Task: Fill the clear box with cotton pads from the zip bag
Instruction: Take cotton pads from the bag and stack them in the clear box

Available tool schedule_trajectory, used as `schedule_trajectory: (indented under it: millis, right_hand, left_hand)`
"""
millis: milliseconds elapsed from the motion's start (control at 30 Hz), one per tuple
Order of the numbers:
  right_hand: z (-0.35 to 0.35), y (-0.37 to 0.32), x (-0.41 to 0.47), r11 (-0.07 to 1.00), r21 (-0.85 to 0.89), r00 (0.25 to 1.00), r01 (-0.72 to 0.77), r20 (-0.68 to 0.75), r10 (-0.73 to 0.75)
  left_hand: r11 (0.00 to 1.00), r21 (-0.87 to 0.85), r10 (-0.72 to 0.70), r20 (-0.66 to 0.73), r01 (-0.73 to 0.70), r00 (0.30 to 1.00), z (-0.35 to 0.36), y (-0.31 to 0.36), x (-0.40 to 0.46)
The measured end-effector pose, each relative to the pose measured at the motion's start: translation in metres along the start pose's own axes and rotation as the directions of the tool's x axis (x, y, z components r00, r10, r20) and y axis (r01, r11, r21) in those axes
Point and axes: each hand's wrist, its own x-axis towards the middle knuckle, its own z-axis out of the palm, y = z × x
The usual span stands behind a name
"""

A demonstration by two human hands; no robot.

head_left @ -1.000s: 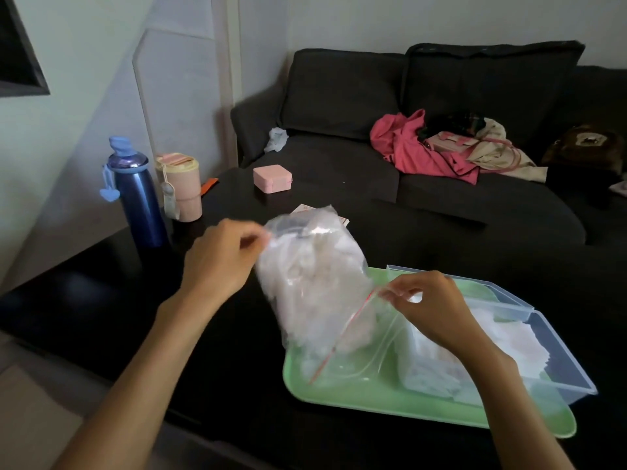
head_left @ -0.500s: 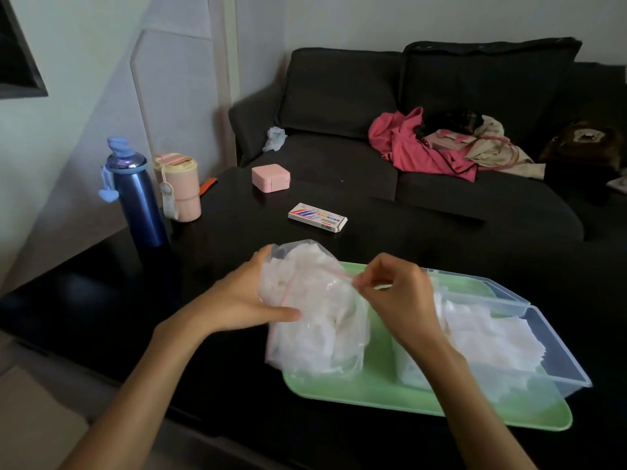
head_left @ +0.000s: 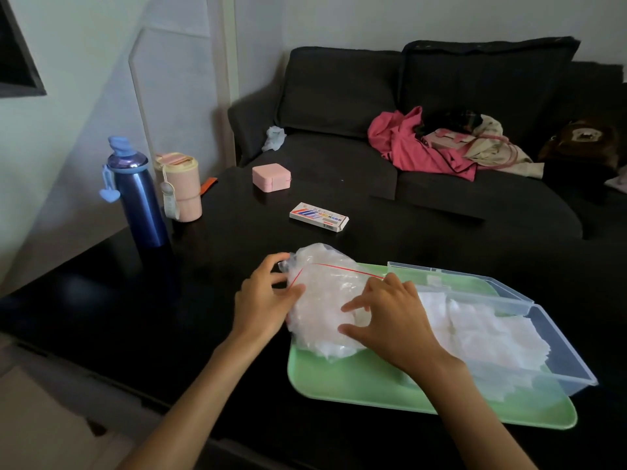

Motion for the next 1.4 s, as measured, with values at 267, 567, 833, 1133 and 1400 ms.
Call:
schedule_trajectory:
  millis: [267,567,833,1133,1400]
  right_hand:
    - [0.019,-0.014,0.007,0.997,-0.063,0.998,0.054,0.041,-0.051]
    - [-0.006,-0.006,-0.002,0.867,0.498,0.997,0.034,-0.08,0.007]
    - [-0.039,0.011,-0.005,0.066,0.958,0.957,-0.28,0.273,0.1]
    - [-0.047,0.006,-0.004,-0.129,0.965,0.936,-0.23,0.255,0.241]
    - [-0.04,-0.012,-0.003,0.243,0.97,0.856,-0.02,-0.108,0.505]
  left_hand:
    - [0.698,0.667,0.38,-0.038,-0.26,0.924,-0.007,0.001,0.002]
    - [0.574,0.694,0.436,0.19,-0.434,0.88,-0.019,0.003,0.003]
    - [0.883,0.307,0.278,0.269,-0.356,0.922,-0.025,0.042,0.009]
    - [0.892,-0.382,-0.06,0.428,0.24,0.902,-0.005,0.086,-0.021]
    - [0.884,-0.411,-0.103,0.291,0.222,0.951,-0.004,0.083,-0.019]
